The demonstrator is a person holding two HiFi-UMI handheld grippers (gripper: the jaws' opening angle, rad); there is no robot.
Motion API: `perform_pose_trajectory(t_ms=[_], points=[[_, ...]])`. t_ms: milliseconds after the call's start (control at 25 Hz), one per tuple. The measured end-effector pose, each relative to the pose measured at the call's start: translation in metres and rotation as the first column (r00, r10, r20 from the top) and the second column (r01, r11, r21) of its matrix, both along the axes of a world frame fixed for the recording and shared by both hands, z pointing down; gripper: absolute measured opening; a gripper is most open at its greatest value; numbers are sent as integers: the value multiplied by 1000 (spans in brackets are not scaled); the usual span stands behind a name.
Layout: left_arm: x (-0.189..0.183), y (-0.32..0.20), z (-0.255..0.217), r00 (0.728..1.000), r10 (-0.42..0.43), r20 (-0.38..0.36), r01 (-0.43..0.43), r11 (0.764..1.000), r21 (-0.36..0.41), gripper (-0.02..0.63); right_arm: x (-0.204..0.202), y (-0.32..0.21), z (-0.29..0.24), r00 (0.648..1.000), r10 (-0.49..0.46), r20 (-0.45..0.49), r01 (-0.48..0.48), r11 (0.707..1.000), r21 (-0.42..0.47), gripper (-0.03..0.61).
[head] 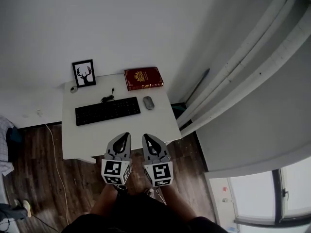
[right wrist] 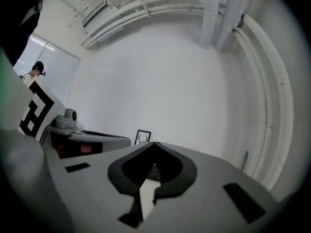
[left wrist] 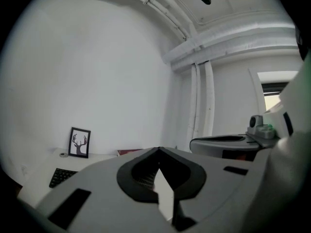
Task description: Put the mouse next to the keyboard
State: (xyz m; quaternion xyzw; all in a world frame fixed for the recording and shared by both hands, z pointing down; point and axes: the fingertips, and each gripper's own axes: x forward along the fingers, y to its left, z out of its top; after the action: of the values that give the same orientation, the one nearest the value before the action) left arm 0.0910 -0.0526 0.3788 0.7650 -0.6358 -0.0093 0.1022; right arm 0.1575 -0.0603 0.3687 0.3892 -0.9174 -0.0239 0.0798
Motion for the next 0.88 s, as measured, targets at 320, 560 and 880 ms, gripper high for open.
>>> perform_pose_trajectory(t_ms=[320,560,880], points=[[64,21,12,1000,-1,28,2,999,-34,2,56,22,0,1000,2,15,-3,999,39,20],[96,26,16,999,25,48,-23,999,-46,2,81,22,4,1000,-4,16,3,999,31,20],[105,27,8,997,38,65,-35,999,-36,2,91,22,-5,999,10,42,-12,999,46,20]])
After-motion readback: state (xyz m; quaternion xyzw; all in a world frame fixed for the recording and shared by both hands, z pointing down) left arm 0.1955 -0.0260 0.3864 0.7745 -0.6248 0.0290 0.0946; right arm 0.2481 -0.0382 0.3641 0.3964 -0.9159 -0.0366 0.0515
